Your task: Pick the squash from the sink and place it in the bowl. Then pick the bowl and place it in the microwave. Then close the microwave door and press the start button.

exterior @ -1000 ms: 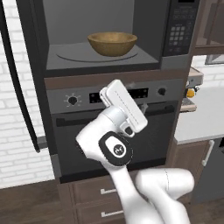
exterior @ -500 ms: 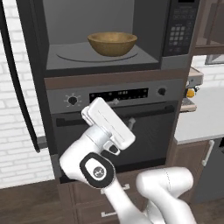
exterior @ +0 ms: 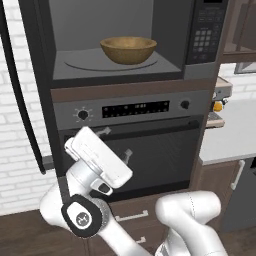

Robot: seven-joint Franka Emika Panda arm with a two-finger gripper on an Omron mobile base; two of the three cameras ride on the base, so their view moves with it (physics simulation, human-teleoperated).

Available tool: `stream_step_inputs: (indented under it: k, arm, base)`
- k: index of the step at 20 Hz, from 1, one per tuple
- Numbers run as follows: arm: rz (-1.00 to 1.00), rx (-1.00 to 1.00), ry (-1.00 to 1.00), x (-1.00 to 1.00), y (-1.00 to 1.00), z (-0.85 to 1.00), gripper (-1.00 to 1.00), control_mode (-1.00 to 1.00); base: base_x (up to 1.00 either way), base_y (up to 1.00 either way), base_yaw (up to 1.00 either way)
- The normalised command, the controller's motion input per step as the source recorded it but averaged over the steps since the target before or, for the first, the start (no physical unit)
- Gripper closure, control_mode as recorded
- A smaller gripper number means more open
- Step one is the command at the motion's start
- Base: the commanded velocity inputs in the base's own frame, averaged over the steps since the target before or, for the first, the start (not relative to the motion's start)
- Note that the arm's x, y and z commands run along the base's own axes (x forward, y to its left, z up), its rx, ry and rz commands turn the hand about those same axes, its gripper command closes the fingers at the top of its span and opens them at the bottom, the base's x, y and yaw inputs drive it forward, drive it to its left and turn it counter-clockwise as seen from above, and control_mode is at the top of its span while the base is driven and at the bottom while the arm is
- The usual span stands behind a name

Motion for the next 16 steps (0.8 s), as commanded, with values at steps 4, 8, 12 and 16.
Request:
stream_step_inputs:
  k: [4,8,12,16]
  arm:
    - [-0.06,0.00,0.00,-0.04,0.86,-0.19,-1.00,-1.00]
    - [-0.05,0.00,0.00,-0.04,0.74,-0.15,-1.00,-1.00]
    - [-0.06,0.00,0.00,-0.18,0.63,-0.01,-1.00,-1.00]
    - [-0.13,0.00,-0.01,-0.39,0.31,0.11,-1.00,-1.00]
  base:
    - [0.00,0.00,0.00]
    - [0.00,0.00,0.00]
    - [0.00,0.00,0.00]
    - [0.00,0.00,0.00]
